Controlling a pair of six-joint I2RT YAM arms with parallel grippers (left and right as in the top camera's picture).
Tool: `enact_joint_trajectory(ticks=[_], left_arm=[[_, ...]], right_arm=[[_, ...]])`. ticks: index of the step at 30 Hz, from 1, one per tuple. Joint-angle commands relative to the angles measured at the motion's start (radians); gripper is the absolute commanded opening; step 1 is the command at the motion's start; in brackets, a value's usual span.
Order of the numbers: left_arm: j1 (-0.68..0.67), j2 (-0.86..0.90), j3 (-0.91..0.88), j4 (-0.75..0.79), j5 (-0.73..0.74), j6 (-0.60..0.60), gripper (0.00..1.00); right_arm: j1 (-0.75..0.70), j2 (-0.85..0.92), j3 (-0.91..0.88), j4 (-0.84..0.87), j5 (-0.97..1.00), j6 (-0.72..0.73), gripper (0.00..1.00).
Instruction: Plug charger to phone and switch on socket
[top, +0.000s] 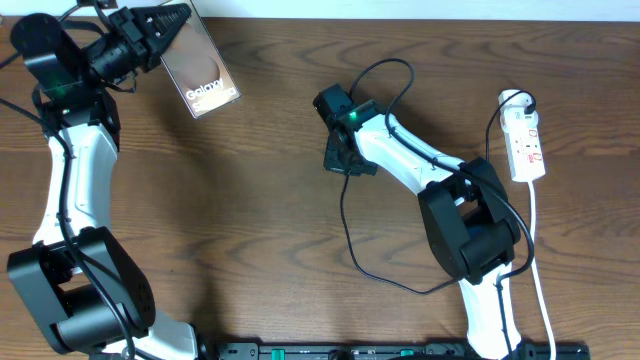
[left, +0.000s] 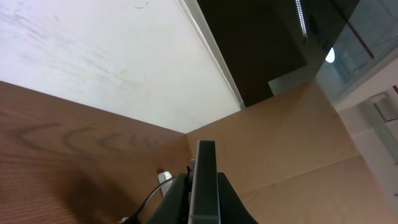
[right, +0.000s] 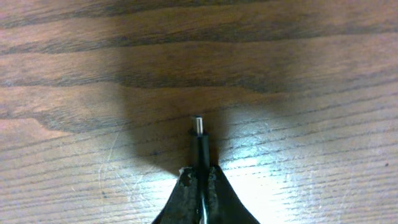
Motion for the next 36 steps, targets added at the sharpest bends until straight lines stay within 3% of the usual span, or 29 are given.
enact_joint_trajectory(ticks=[1, 4, 7, 14, 22, 28, 36], left_arm=[[0.001, -0.022, 0.024, 0.008, 0.017, 0.002, 0.07], [0.001, -0.022, 0.024, 0.008, 0.017, 0.002, 0.07], [0.001, -0.022, 0.024, 0.008, 0.017, 0.002, 0.07], [0.001, -0.022, 0.024, 0.009, 0.016, 0.002, 0.08], [0.002, -0.022, 0.024, 0.009, 0.014, 0.002, 0.08], [0.001, -0.022, 0.024, 0.009, -0.001, 0.002, 0.07], [0.001, -0.022, 0.024, 0.009, -0.023, 0.002, 0.07]], right_arm=[[0.000, -0.006, -0.006, 0.001, 0.016, 0.002, 0.01], [0.000, -0.006, -0.006, 0.016, -0.004, -0.021, 0.01], [0.000, -0.006, -0.006, 0.084, -0.148, -0.146, 0.01], [-0.012, -0.006, -0.006, 0.267, -0.958, -0.655, 0.01], [-0.013, -0.006, -0.006, 0.287, -1.426, -0.912, 0.01], [-0.014, -0.006, -0.006, 0.379, -1.568, -0.890, 0.01], [-0.013, -0.006, -0.006, 0.703, -1.614, -0.546, 0.01]])
